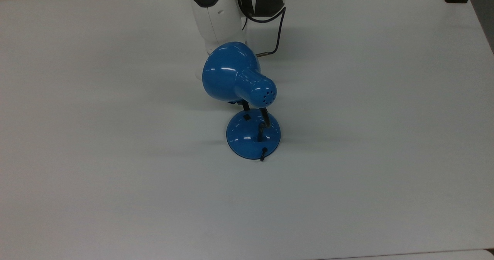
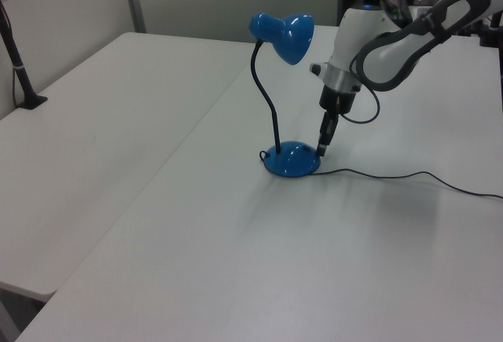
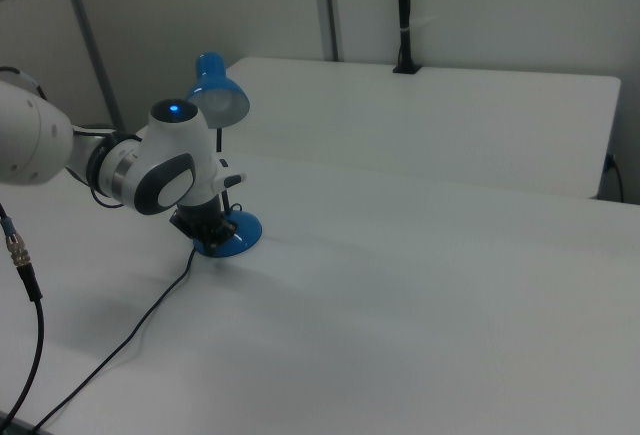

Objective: Turn off the lamp

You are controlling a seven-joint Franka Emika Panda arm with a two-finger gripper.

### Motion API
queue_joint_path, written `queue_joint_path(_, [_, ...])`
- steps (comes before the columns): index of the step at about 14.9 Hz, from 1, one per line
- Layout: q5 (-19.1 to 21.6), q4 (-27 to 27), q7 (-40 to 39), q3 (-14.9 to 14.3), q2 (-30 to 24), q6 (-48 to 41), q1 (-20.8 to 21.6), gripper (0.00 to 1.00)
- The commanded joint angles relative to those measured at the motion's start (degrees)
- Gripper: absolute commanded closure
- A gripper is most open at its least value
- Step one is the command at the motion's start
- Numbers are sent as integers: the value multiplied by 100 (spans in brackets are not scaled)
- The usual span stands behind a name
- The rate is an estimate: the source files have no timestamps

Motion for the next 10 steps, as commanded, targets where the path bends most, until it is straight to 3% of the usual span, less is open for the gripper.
queue_joint_path(1, [-49, 31, 28, -50, -733, -1450, -182, 100])
queue_joint_path(3, [-400, 180, 54, -77, -1155, -2515, -305, 94])
queue_joint_path(4, [-593, 268, 63, -86, -1375, -3059, -340, 74])
queue_joint_path(5, [-708, 399, 72, -103, -1534, -3517, -384, 19])
queue_joint_path(6, [-866, 496, 63, -103, -1648, -3940, -402, 0])
queue_joint_path(8, [-1209, 716, 116, -103, -1825, -4513, -411, 0])
queue_joint_path(10, [-1237, 1014, 500, -182, -1983, -4673, -428, 0])
